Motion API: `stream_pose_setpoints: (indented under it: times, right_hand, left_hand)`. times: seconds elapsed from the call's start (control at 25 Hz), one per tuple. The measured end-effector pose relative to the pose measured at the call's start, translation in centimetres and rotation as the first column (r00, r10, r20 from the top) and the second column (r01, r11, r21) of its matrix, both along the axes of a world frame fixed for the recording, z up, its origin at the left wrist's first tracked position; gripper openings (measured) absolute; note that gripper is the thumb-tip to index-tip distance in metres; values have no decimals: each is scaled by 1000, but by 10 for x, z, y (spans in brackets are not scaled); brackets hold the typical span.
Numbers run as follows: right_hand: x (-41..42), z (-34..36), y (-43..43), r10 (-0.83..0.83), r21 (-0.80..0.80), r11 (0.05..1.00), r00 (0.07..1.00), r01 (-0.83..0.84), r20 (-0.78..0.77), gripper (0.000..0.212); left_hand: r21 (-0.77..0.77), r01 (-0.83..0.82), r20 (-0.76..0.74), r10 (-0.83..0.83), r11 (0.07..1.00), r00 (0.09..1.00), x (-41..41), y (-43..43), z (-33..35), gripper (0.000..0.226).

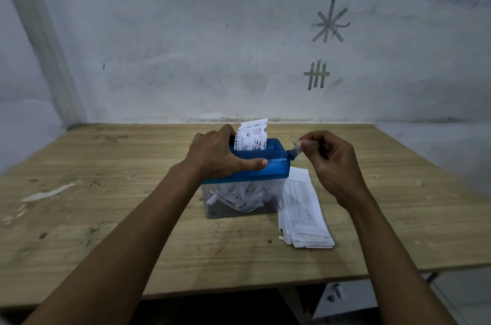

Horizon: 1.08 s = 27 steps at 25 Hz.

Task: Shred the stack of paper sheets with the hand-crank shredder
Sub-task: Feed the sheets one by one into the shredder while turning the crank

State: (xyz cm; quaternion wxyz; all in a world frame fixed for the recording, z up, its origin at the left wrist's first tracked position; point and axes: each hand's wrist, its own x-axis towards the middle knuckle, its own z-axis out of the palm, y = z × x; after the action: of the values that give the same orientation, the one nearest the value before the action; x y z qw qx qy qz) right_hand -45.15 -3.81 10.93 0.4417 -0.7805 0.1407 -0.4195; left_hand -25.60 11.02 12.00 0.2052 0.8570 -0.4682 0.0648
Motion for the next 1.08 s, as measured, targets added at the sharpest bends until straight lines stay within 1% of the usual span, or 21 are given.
stream_pose_setpoints:
  times: [0.08,0.12,0.2,0.28,0.36,0.4,0.48,0.52,0.6,0.68,0.76,0.8,0.84,0.88,0.92,0.96,1.0,1.08]
  right_hand:
    - [14,12,-11,20,23,1000,1000,-20,-4,18]
    - [21,19,-18,39,67,997,999,-39,-7,25]
    - [40,23,-30,81,215,974,997,-76,-14,31]
    - [63,8,-47,65,331,943,994,-32,-89,28]
    - [75,-22,-54,57,463,885,971,60,-234,17]
    - [74,-36,-54,89,539,838,956,80,-280,16]
    - [65,-55,-48,156,608,788,927,92,-342,24]
    - [58,-58,-42,168,603,792,916,94,-364,26]
    - [40,-58,-22,138,526,844,907,103,-399,30]
    - [21,-57,-2,75,412,904,906,115,-417,37]
    - [-4,-50,12,11,283,953,919,109,-393,43]
    - [-16,-43,17,-9,208,973,925,95,-380,42]
    - [-27,-33,20,-15,133,989,932,68,-362,38]
    - [-34,-22,20,0,86,996,946,30,-325,28]
    - [-37,-13,20,33,91,996,962,-9,-270,14]
    - [-36,-5,17,55,101,994,975,-34,-214,8]
    - [-31,0,13,56,84,996,987,-43,-154,13]
    - [-16,8,4,20,27,999,998,-18,-59,9]
  left_hand:
    - [-8,11,-6,-11,1000,1000,0,0,0,97]
    - [-13,19,-10,-20,1000,1000,0,-1,0,97]
    - [-30,28,-15,-29,999,999,0,-2,0,99]
    - [-52,41,-35,-43,998,998,0,0,0,91]
    - [-54,56,-43,-58,997,997,-2,1,0,86]
    - [-44,59,-31,-60,997,998,-4,0,0,88]
    - [-19,37,-2,-38,999,999,-5,-2,0,96]
    - [-9,12,3,-12,1000,1000,-5,-3,0,100]
    - [16,-27,12,27,1000,1000,-4,-4,0,103]
    - [40,-35,31,34,999,999,-3,-2,-1,106]
    - [61,-15,38,12,998,999,-4,-5,-1,113]
    - [69,-6,40,3,998,999,-5,-6,0,115]
    - [72,1,42,-4,997,999,-5,-6,0,116]
    - [71,3,46,-6,997,999,-4,-6,2,117]
    - [73,5,46,-8,997,999,-4,-6,2,116]
    - [77,6,49,-10,997,999,-4,-5,2,116]
    - [82,8,51,-13,997,999,-3,-4,2,117]
    - [82,24,54,-28,996,998,-3,-3,-1,117]
